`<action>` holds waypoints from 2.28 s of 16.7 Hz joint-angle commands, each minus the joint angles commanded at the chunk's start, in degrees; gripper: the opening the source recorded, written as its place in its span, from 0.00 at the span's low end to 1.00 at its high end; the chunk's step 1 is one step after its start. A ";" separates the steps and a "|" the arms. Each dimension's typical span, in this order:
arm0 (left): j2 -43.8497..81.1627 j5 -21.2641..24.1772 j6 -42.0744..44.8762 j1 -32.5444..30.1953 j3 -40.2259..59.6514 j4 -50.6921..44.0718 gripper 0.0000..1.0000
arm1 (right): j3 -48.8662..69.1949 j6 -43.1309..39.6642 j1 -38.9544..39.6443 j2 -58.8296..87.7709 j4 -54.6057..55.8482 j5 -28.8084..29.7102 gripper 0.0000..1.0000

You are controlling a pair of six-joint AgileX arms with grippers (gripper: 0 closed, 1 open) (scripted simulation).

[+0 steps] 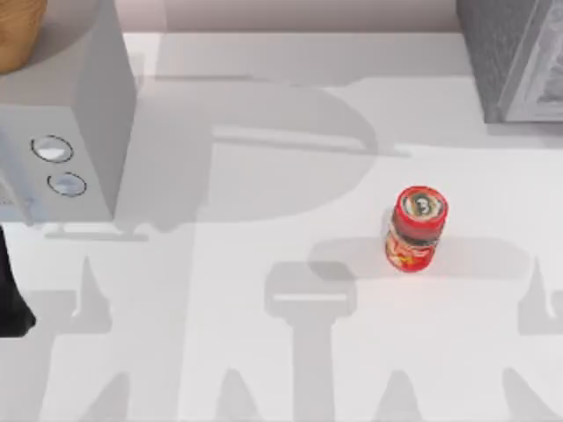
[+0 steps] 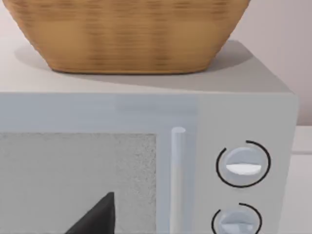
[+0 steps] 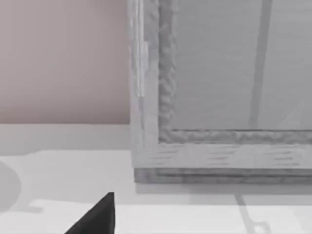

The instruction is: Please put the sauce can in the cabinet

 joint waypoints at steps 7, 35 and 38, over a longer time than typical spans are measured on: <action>0.00 0.00 0.00 0.00 0.00 0.00 1.00 | 2.83 -0.76 0.41 7.63 3.75 -5.61 1.00; 0.00 0.00 0.00 0.00 0.00 0.00 1.00 | 52.04 -17.72 -3.78 138.73 67.87 -91.00 1.00; 0.00 0.00 0.00 0.00 0.00 0.00 1.00 | 52.55 -17.99 -3.80 139.77 68.51 -91.75 1.00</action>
